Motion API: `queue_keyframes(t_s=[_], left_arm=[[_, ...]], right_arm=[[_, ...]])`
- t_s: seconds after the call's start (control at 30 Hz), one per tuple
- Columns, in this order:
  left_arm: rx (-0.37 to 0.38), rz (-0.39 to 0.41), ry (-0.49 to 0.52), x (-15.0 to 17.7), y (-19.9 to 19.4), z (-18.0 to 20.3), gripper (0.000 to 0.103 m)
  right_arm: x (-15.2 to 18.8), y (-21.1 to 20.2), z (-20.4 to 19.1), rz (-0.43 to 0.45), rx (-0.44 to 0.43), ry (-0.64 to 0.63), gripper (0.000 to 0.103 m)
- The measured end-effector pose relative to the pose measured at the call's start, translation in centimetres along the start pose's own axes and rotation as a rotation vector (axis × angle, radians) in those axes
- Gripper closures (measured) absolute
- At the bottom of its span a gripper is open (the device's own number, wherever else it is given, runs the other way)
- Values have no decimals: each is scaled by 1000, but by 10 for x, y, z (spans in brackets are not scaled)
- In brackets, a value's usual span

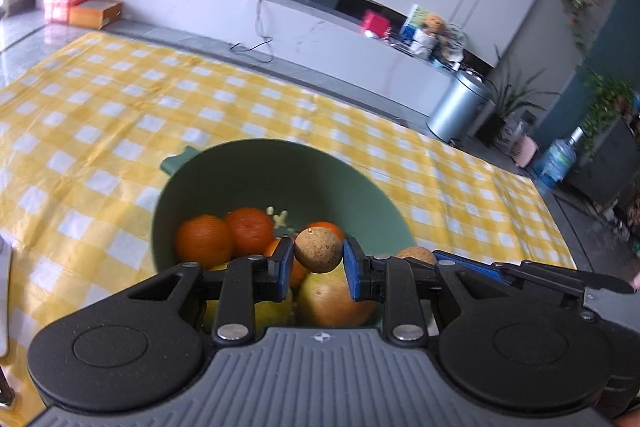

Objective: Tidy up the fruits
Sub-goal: 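Carry both kiwis over the green colander with the left and right grippers, then open both grippers to drop the kiwis into the colander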

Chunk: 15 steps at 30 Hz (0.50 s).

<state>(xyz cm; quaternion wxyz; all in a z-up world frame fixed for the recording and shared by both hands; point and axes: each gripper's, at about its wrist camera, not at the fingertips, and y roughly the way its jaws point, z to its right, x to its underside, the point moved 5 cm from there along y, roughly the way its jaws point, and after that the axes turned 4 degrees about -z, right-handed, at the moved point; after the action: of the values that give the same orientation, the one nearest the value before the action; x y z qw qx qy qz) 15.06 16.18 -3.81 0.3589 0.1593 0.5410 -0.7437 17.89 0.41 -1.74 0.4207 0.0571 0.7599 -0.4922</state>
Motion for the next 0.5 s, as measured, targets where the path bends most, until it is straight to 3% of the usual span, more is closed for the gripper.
queue_keyframes(t_s=[0.5], left_arm=[[21,-43,-116,0,28,-26,73]], right_arm=[[-6,44,-7,-48,5,-51,81]])
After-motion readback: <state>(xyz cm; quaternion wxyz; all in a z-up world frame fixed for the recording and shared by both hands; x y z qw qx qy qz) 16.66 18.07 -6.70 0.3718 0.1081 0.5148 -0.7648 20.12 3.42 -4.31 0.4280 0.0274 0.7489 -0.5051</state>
